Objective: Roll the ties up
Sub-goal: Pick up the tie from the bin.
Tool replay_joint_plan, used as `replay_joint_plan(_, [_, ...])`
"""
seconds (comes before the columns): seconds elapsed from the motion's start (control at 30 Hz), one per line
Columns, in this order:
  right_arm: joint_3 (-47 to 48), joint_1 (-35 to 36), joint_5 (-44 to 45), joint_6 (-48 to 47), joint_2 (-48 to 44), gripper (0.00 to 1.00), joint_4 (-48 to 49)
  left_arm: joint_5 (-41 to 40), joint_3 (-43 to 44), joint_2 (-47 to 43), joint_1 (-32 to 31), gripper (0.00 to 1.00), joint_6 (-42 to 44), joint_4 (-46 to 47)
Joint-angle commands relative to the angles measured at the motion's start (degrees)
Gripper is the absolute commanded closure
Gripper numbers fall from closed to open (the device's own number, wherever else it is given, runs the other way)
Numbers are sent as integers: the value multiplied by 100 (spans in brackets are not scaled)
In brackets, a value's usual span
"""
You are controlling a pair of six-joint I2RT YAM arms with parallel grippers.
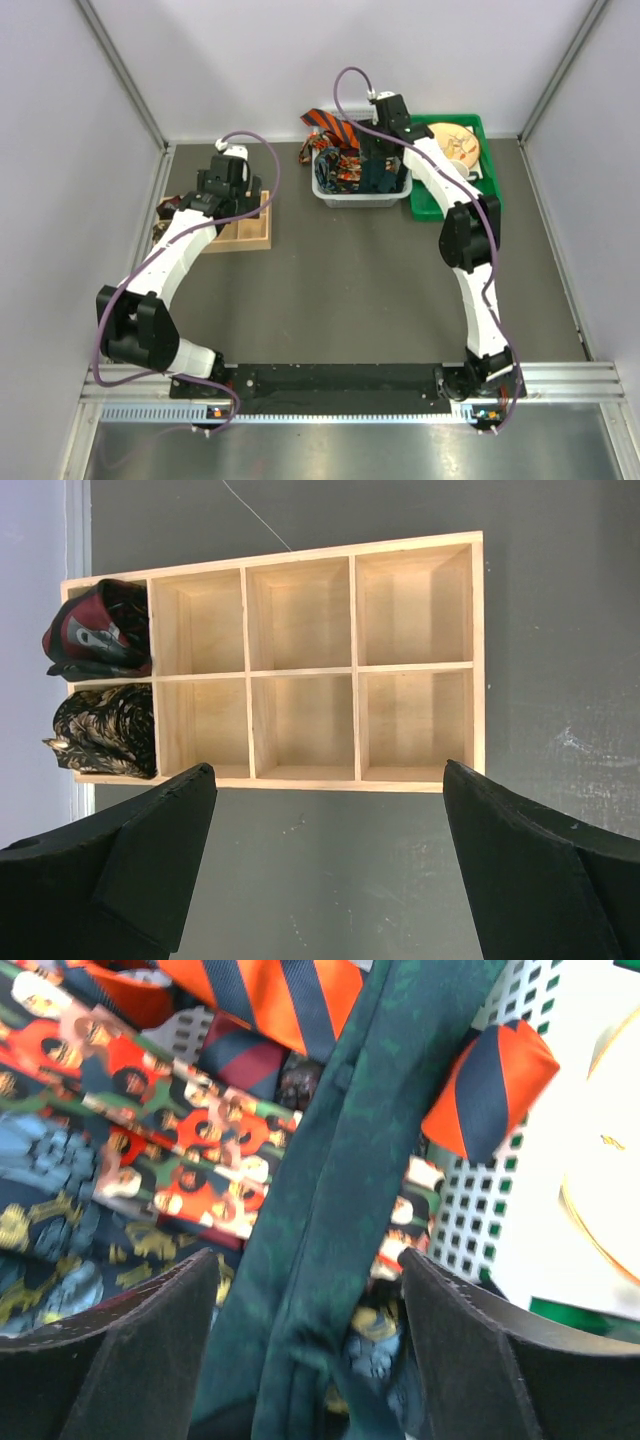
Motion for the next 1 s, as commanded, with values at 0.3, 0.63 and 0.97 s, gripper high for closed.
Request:
replay_joint_plan(0.3, [590,68,525,-193,875,33,684,-462,181,99,13,1,-34,27])
replay_joint_plan(0.63, [546,68,798,-439,1139,45,878,-691,427,477,13,1,-86,-307])
replay_joint_plan(0.97, [581,68,965,-597,1096,100,886,-717,480,495,13,1,-25,-334])
